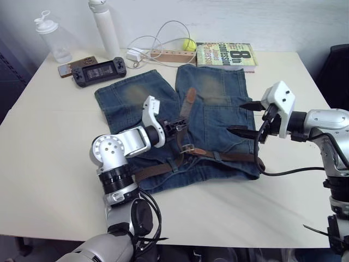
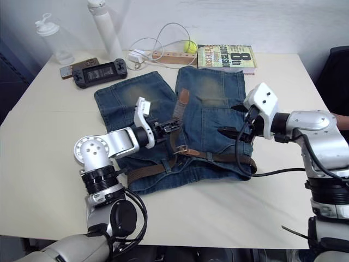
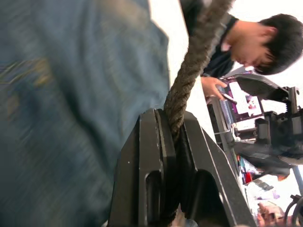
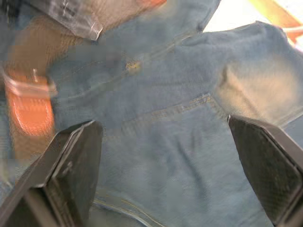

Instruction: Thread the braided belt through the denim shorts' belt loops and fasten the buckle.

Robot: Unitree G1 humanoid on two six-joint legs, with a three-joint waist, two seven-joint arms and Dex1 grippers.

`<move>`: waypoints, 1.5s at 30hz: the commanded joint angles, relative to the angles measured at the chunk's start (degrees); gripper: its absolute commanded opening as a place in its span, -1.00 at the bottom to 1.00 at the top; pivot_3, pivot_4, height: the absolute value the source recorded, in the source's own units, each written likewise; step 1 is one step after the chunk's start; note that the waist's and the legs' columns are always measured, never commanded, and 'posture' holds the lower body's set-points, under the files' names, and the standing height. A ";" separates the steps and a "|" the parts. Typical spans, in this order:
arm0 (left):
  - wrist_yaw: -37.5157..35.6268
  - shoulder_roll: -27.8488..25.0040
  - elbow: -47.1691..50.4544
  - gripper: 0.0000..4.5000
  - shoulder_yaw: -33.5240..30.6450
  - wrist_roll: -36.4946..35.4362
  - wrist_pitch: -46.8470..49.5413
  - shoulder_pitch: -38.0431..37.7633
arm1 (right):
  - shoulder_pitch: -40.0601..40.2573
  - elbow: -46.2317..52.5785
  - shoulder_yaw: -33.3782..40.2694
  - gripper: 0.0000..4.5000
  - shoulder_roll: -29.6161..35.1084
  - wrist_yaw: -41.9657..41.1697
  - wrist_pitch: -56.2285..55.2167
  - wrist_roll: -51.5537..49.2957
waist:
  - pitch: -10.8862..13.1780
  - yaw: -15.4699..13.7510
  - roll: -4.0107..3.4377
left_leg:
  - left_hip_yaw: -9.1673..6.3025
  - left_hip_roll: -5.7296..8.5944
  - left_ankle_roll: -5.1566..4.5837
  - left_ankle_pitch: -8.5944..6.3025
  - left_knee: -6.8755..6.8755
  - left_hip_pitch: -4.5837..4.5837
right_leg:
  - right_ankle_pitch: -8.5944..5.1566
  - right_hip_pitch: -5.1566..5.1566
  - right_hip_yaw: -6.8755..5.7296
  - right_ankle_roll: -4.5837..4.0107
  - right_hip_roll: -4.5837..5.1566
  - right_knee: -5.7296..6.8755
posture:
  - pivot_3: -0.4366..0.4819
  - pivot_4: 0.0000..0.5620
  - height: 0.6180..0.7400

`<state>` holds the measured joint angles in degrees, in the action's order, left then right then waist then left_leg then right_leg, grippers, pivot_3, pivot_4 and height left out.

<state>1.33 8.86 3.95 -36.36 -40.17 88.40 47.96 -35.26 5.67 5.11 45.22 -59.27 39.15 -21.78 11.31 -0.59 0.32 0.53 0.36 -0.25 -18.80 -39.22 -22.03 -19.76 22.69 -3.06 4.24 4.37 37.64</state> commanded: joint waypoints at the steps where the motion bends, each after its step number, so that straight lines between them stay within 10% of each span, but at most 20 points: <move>1: 4.98 10.98 3.89 -1.00 -9.23 -4.02 2.62 1.85 | 0.99 4.33 2.00 0.41 -4.30 2.44 8.83 -8.25 | 0.00 0.28 0.00 | 0.00 0.00 0.01 0.00 0.00 0.01 | 0.00 0.01 0.00 0.00 0.00 0.01 | -0.05 -0.47 0.92; 10: 12.54 17.05 6.09 -1.00 -14.34 -8.55 1.75 2.92 | 0.45 0.78 -3.77 -0.96 -18.92 7.40 13.14 -12.91 | -0.09 0.47 0.15 | 0.00 0.02 0.02 0.01 0.00 -0.02 | 0.00 0.05 0.00 0.01 0.02 0.04 | -0.05 -0.47 0.92; 26: 23.19 16.13 1.00 -1.00 -9.64 -21.28 3.91 -6.28 | 8.55 -3.79 -22.86 -0.96 -17.89 3.32 -1.37 0.83 | -0.23 0.89 0.33 | 0.04 0.05 0.07 0.03 0.03 0.03 | 0.01 0.14 0.08 0.01 -0.01 0.14 | -0.05 -0.47 0.92; 45: 32.44 -0.38 -1.32 -1.00 4.76 -43.45 -5.13 -19.01 | 2.08 -6.48 -15.49 -0.96 -14.91 -1.21 -8.45 -0.07 | -0.63 0.50 0.76 | 0.07 0.04 0.21 -0.08 0.12 0.58 | 0.00 -0.27 0.21 0.00 -0.03 -0.08 | -0.05 -0.47 0.92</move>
<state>34.12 8.57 1.53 -34.02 -81.70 84.07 30.63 -32.63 -0.43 -10.52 30.49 -59.53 32.34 -22.25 10.68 -0.09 1.09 0.60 0.40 -0.05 -18.89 -39.10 -21.45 -19.76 22.42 -2.86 4.25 4.34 37.57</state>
